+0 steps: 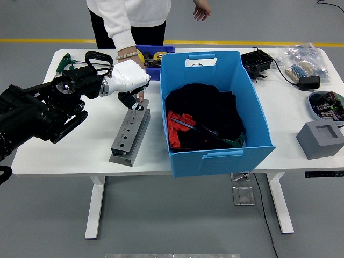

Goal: Lift tool from toolbox,place it in box,lift tool from toolbox,place it in box

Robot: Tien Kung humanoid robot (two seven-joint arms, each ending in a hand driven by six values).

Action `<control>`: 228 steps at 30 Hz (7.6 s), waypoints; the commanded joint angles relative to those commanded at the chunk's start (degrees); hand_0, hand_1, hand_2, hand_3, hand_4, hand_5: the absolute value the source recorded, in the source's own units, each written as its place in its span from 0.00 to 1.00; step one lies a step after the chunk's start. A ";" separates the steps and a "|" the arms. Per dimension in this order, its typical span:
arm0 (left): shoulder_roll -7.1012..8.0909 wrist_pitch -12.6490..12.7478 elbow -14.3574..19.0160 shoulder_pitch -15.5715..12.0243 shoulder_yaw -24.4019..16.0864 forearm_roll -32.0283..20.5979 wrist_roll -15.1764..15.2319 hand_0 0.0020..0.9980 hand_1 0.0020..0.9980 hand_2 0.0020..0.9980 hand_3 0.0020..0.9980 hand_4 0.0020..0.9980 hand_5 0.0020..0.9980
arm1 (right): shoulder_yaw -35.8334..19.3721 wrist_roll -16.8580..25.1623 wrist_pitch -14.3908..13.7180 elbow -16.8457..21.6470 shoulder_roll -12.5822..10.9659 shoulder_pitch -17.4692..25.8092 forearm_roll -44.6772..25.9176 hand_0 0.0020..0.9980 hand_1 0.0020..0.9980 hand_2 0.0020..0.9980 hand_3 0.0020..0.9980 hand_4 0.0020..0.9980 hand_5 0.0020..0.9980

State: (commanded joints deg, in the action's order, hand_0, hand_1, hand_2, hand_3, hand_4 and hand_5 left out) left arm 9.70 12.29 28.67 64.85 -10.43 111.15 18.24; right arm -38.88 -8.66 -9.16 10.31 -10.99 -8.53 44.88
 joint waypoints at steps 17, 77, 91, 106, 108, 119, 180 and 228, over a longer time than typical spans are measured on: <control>2.40 -1.59 5.69 -0.78 -5.69 -1.34 0.22 0.10 0.00 0.00 0.04 0.82 0.39 | -1.31 -0.17 0.18 0.00 0.05 0.35 1.30 0.62 0.60 0.68 0.55 0.81 0.63; -2.14 -1.68 22.59 -5.27 -19.38 -6.44 -3.94 0.08 0.00 0.00 0.04 0.76 0.34 | -0.34 -0.32 0.18 0.00 0.18 1.24 0.56 0.62 0.60 0.68 0.56 0.81 0.63; -6.49 -10.37 14.70 -1.73 -11.96 -7.66 -7.50 0.36 0.36 0.49 0.58 0.89 0.49 | 1.27 0.10 0.19 0.00 -0.25 0.35 -1.25 0.62 0.60 0.68 0.56 0.82 0.63; -5.52 -13.42 15.06 -2.36 -12.03 -6.20 -9.78 0.48 0.60 0.72 0.68 0.92 0.55 | 0.96 0.07 0.19 0.00 -0.26 0.29 -0.90 0.62 0.60 0.68 0.56 0.82 0.64; -5.42 -13.37 14.68 -2.45 -12.28 -6.27 -9.69 0.48 0.60 0.72 0.68 0.92 0.55 | 0.94 0.07 0.20 0.00 -0.26 0.31 -0.85 0.62 0.60 0.68 0.56 0.82 0.64; -3.93 -12.07 17.21 -4.63 -16.89 -4.99 -9.66 0.65 0.72 0.83 0.70 0.90 0.53 | 1.22 0.29 0.08 0.00 -0.31 0.22 -1.78 0.62 0.60 0.68 0.56 0.82 0.64; -4.94 -9.64 56.41 -66.49 -74.72 -32.33 -14.49 0.73 0.74 0.83 0.75 0.86 0.61 | -5.97 -0.46 -0.25 0.00 1.35 2.52 5.23 0.61 0.60 0.68 0.55 0.81 0.63; -5.90 -15.69 55.73 -68.69 -75.01 -43.31 -9.03 1.00 1.00 1.00 0.94 0.97 0.95 | -4.52 0.08 -0.34 0.00 0.87 1.43 3.17 0.61 0.60 0.68 0.55 0.80 0.64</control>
State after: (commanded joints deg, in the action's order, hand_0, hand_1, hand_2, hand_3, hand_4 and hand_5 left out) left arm 3.80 -3.40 84.40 -3.84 -85.44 67.84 9.21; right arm -43.40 -8.58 -9.50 10.31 -10.12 -7.10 48.05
